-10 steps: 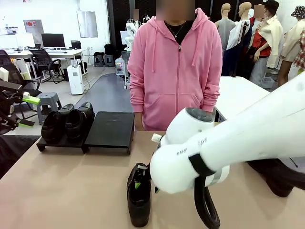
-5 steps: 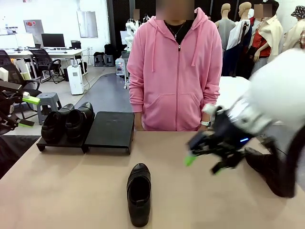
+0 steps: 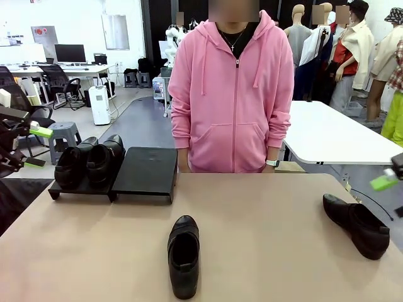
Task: Organize the shoes by placing them on the stand.
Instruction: Pick up one Shoe and place it in the middle of the table.
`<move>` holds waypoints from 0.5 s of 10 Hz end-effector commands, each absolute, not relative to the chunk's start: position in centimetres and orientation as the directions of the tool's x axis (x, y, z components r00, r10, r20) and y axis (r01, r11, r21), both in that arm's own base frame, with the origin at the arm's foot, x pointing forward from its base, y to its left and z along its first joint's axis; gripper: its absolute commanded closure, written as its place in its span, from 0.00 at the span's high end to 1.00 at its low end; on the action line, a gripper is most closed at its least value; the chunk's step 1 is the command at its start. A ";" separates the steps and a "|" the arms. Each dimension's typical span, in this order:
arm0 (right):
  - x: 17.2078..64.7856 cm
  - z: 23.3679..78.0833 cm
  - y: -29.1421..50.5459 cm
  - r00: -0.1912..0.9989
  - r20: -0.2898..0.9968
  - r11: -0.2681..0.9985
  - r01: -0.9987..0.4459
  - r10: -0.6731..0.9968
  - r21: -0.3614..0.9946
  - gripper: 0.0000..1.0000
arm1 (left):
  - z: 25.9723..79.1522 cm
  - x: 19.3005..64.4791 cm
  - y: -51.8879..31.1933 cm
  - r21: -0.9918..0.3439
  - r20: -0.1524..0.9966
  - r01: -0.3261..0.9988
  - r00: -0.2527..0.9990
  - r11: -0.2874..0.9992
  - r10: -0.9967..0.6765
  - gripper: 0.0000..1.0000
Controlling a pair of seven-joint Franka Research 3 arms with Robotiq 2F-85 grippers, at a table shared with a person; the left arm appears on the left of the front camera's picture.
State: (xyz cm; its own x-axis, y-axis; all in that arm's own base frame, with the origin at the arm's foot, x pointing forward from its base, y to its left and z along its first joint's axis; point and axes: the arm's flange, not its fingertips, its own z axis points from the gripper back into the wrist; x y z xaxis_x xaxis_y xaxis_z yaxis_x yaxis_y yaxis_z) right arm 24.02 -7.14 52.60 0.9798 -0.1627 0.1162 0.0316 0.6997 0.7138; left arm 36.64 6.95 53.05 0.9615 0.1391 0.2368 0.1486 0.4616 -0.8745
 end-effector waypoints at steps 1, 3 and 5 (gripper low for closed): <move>24.8 50.8 -9.3 0.978 0.141 0.660 -0.002 -0.157 0.751 1.00 | 53.1 36.4 7.1 -0.873 0.248 0.165 0.961 0.460 0.126 1.00; 24.0 51.8 -9.1 0.974 0.129 0.683 0.035 -0.188 0.729 1.00 | 53.1 36.4 7.1 -0.873 0.248 0.165 0.961 0.460 0.126 1.00; 24.0 51.8 -9.1 0.974 0.129 0.683 0.035 -0.188 0.729 1.00 | 53.1 36.4 7.1 -0.873 0.248 0.165 0.961 0.460 0.126 1.00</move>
